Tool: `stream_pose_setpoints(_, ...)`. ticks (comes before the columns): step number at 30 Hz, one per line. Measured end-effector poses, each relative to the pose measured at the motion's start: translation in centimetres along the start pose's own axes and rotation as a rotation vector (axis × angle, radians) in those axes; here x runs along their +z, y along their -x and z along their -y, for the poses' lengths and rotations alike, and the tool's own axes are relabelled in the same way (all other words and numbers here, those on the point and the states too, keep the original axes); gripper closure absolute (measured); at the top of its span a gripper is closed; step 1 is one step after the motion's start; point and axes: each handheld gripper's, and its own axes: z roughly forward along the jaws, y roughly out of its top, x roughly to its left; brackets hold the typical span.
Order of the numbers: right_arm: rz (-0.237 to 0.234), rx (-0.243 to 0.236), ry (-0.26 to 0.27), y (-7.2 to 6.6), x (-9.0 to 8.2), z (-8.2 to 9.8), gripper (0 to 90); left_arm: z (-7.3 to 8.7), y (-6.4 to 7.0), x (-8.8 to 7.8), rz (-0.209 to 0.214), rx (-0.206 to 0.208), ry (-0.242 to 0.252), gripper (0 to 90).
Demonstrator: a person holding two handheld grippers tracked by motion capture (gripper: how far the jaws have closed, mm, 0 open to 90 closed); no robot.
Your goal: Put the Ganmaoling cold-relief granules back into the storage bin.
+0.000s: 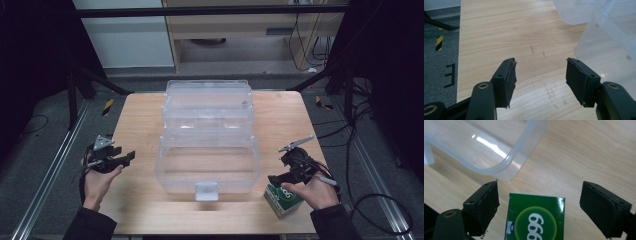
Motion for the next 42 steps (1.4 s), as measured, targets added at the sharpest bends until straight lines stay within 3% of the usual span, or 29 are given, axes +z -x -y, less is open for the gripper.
stream_pose_setpoints(20, -0.005, -0.019, -0.167, -0.4, 1.7, 1.3, 6.6, 0.3, -0.1, 0.3, -0.005, 0.005, -0.024, 40.3)
stream_pose_setpoints(42, -0.03, -0.01, -0.268, 0.4, 3.9, 2.7, 8.9, 0.5, -0.1, 0.6, 0.002, 0.005, -0.042, 39.7)
